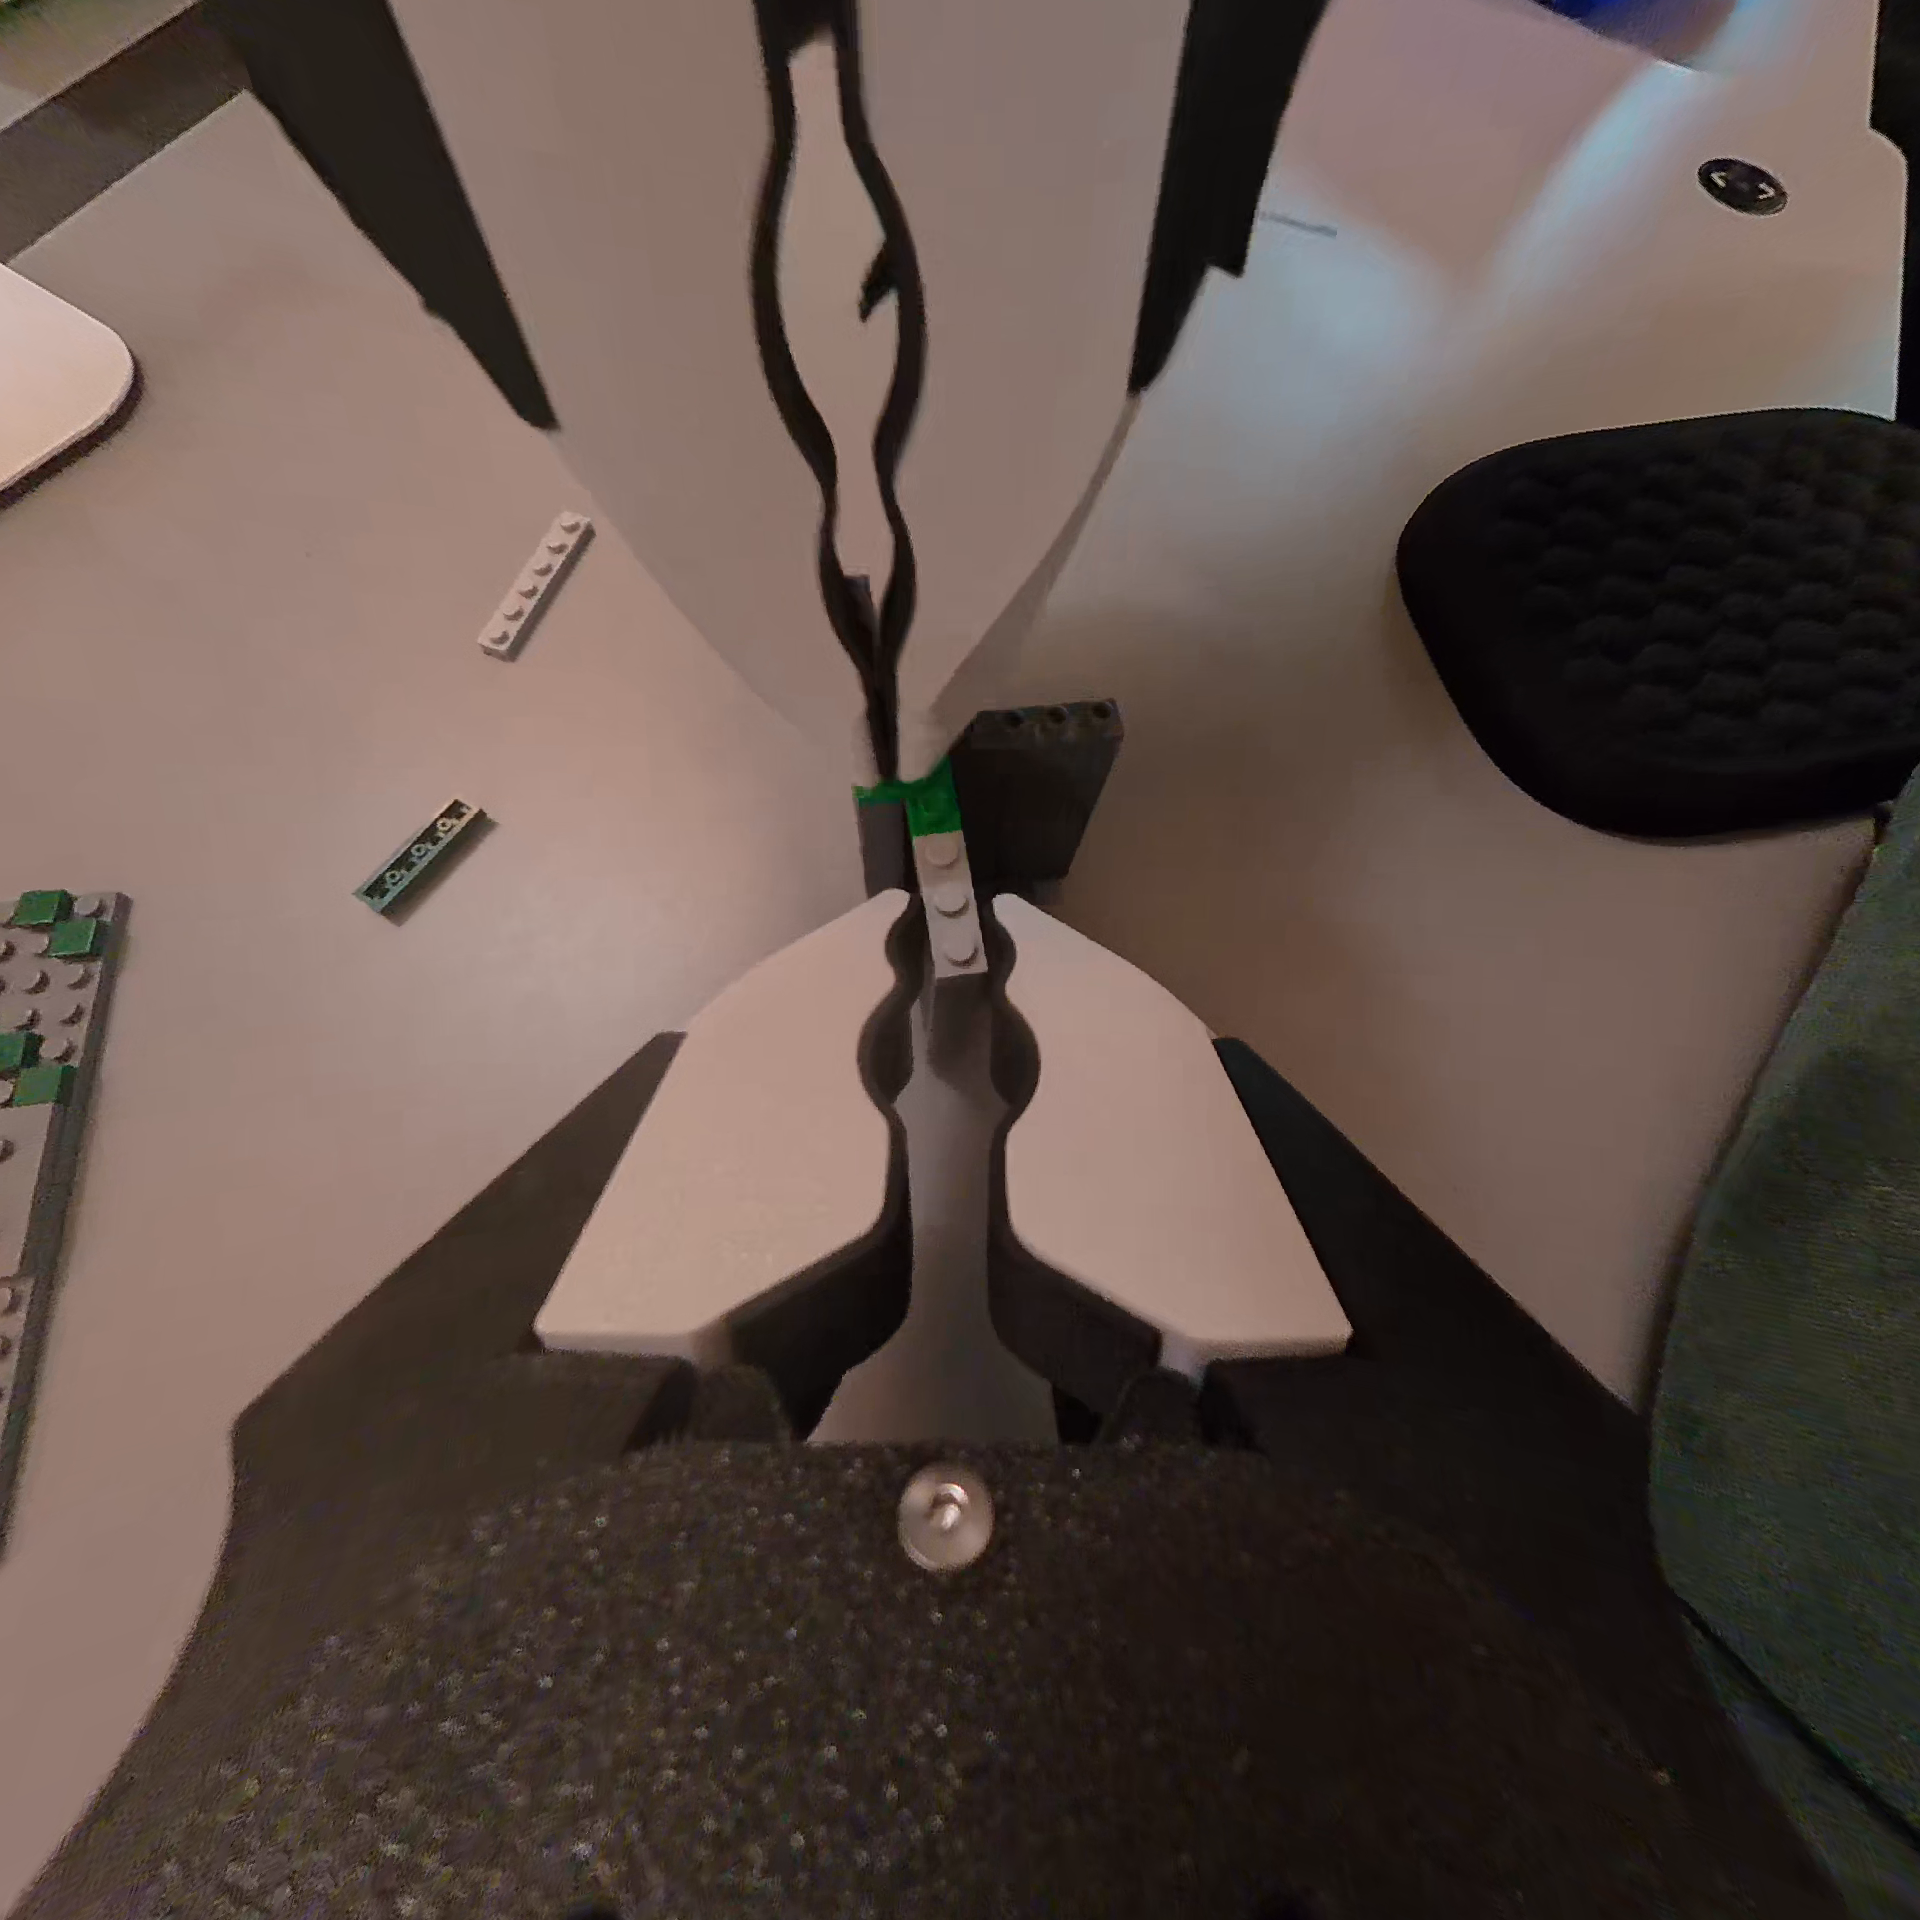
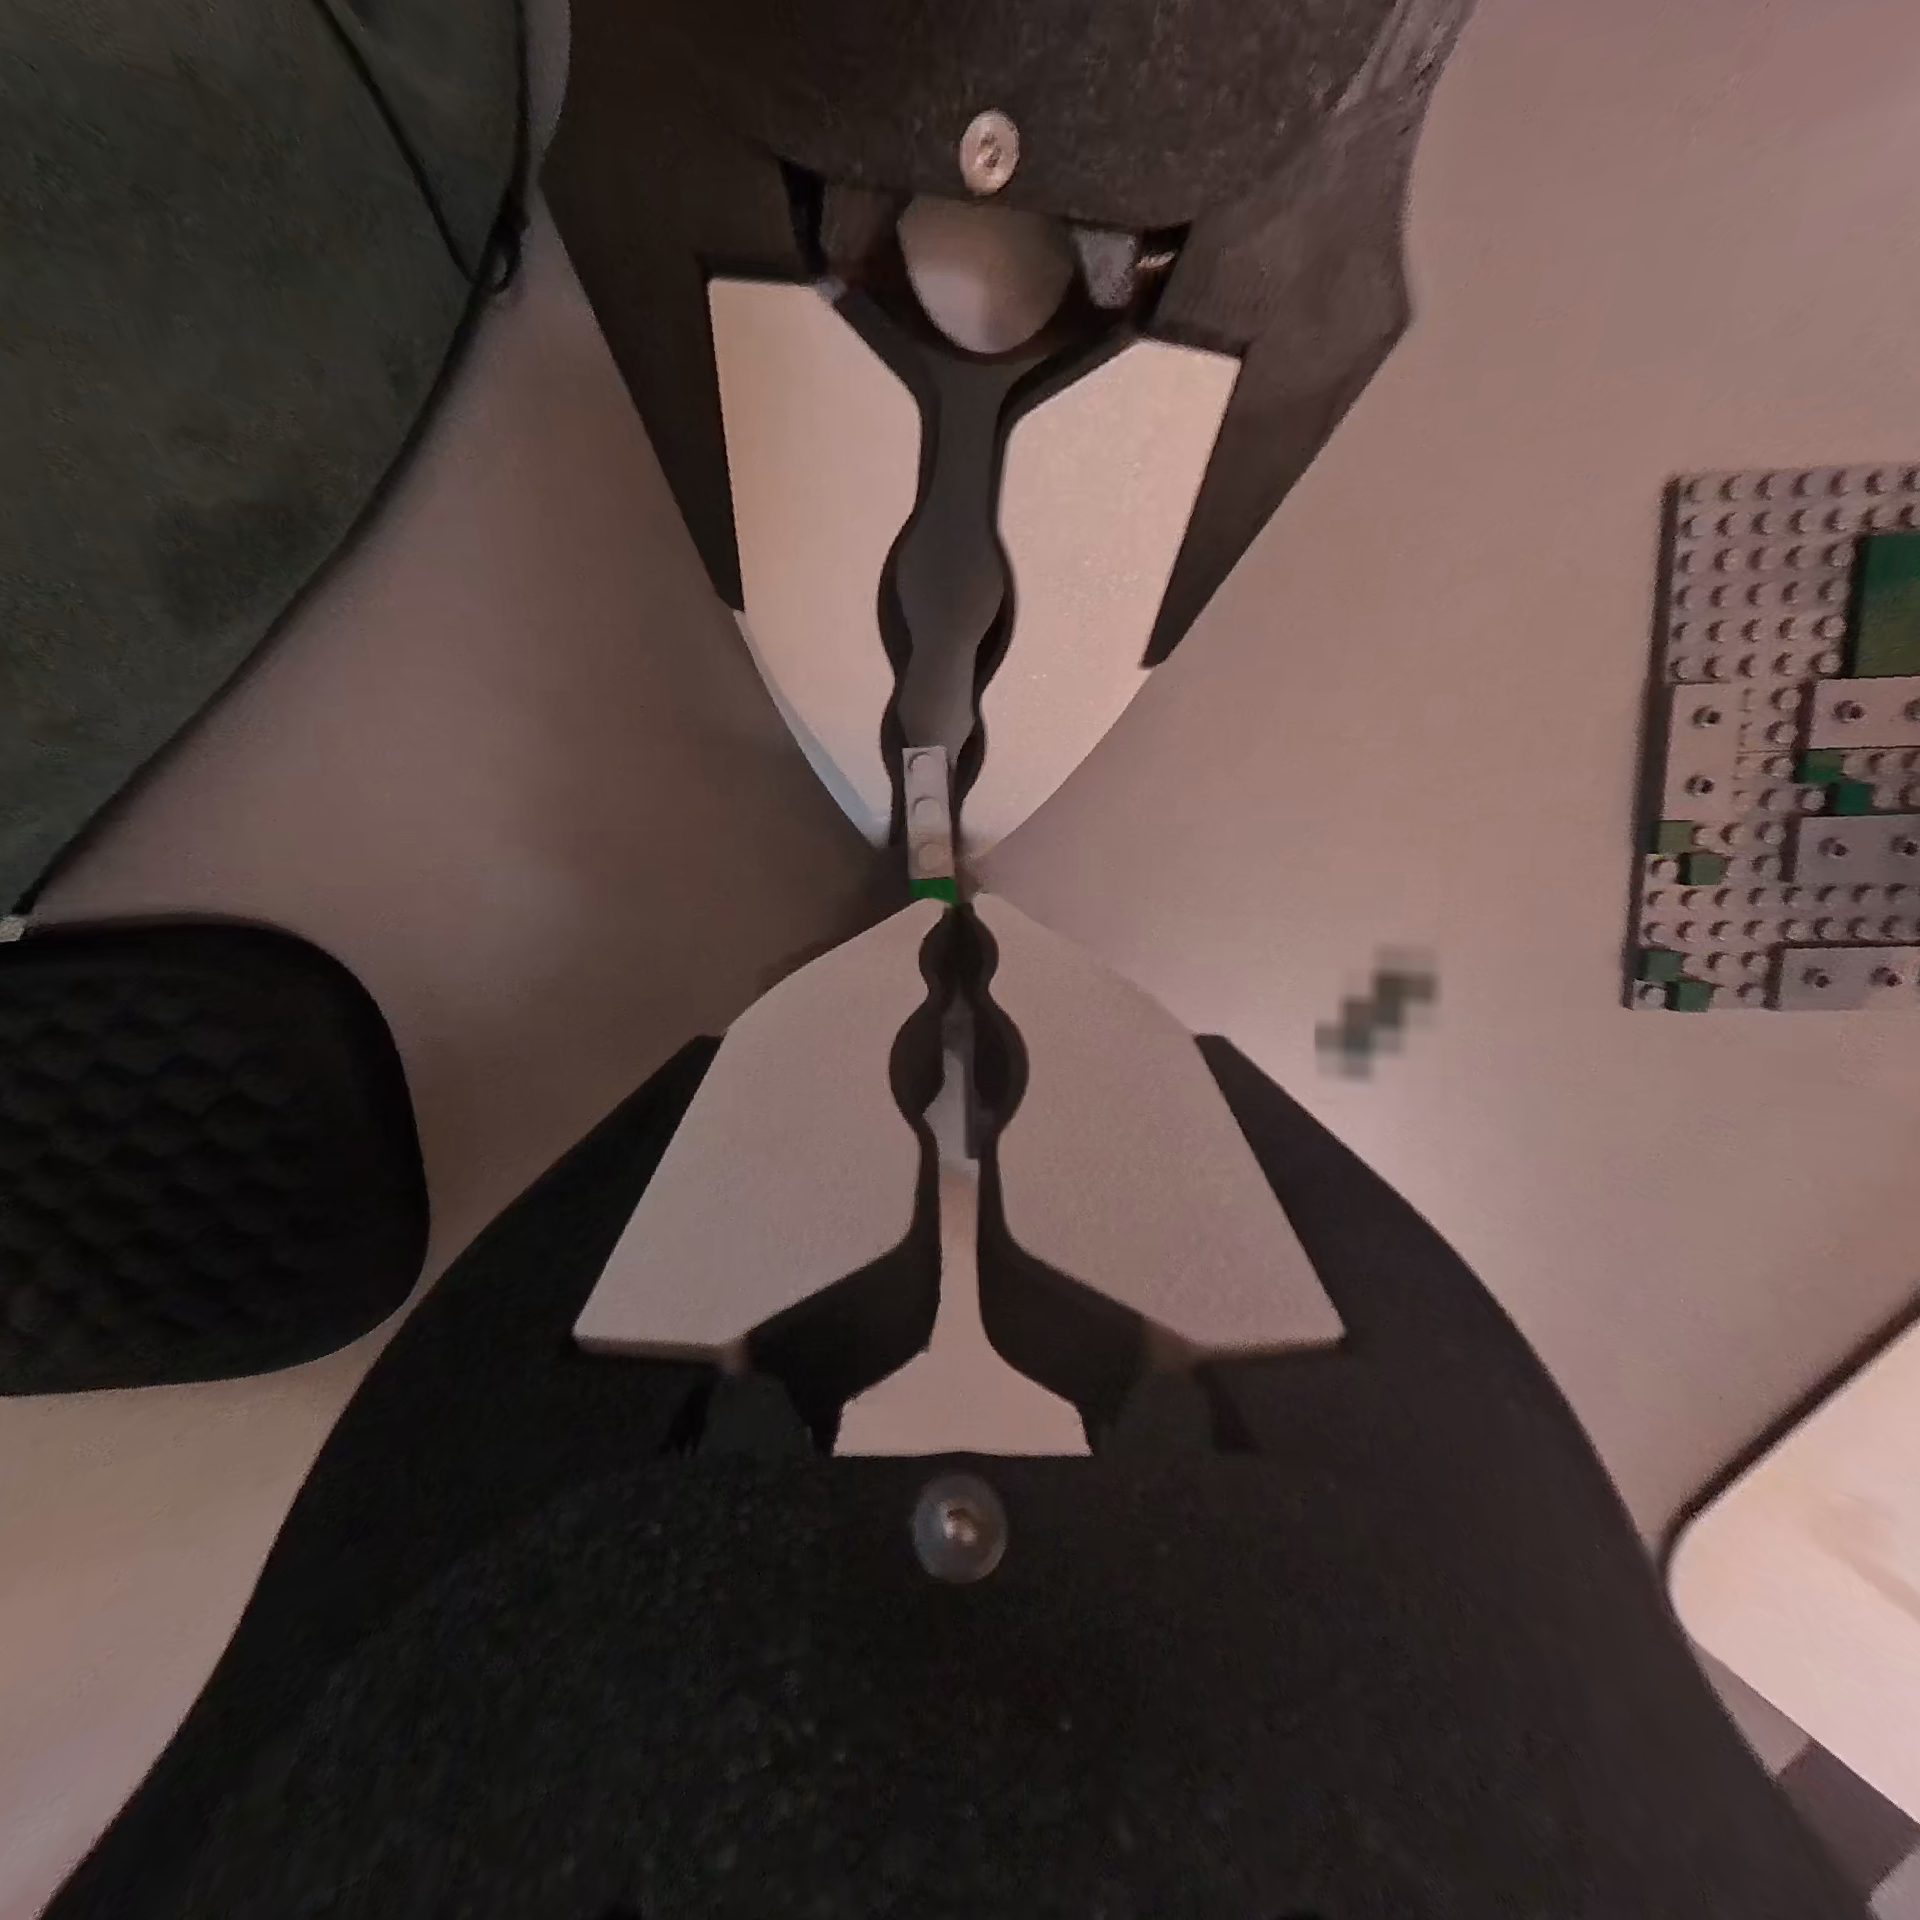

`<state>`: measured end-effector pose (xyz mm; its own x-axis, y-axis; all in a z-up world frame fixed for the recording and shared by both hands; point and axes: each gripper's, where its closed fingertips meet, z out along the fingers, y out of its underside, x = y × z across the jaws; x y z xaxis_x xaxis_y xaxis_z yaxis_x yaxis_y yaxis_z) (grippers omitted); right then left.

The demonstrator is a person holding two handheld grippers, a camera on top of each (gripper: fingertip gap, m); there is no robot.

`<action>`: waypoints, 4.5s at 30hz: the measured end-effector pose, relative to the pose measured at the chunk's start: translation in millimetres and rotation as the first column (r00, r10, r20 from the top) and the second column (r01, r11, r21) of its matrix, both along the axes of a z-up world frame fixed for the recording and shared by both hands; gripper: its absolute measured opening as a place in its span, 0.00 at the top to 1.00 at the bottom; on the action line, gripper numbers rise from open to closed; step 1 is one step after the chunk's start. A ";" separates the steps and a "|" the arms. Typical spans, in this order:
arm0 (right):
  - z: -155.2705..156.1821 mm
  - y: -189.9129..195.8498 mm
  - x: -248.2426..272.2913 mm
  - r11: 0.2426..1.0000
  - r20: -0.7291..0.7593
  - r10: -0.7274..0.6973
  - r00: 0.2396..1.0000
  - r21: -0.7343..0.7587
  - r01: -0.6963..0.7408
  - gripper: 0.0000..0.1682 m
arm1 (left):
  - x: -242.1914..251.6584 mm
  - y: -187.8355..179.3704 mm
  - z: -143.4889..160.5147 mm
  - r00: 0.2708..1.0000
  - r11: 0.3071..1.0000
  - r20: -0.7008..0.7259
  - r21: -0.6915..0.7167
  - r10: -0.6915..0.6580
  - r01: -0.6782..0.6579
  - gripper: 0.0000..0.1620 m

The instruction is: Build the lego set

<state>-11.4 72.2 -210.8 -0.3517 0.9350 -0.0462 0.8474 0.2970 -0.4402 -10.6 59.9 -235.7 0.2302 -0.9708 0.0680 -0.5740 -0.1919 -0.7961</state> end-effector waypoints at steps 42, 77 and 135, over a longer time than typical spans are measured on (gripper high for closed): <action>-5.3 2.1 4.1 0.975 -0.020 -0.099 0.995 0.200 0.101 1.00 | 1.6 -0.2 -1.2 1.000 1.000 0.017 0.015 0.006 -0.007 0.95; -21.4 15.3 12.1 0.821 -0.523 -0.531 0.666 -0.123 0.558 0.95 | -19.6 27.2 3.2 0.887 0.894 0.115 0.093 -0.447 0.439 0.95; -29.1 27.7 12.2 0.727 -0.533 -0.597 0.600 -0.041 0.686 0.67 | -2.3 19.4 5.9 0.910 0.923 0.164 0.130 -0.380 0.362 0.84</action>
<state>0.8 99.9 -239.9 0.4111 0.9049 0.1102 0.5312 -0.1396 -0.8357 -13.0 79.3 -229.8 -0.1557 -0.9876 -0.0215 -0.4319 0.0876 -0.8976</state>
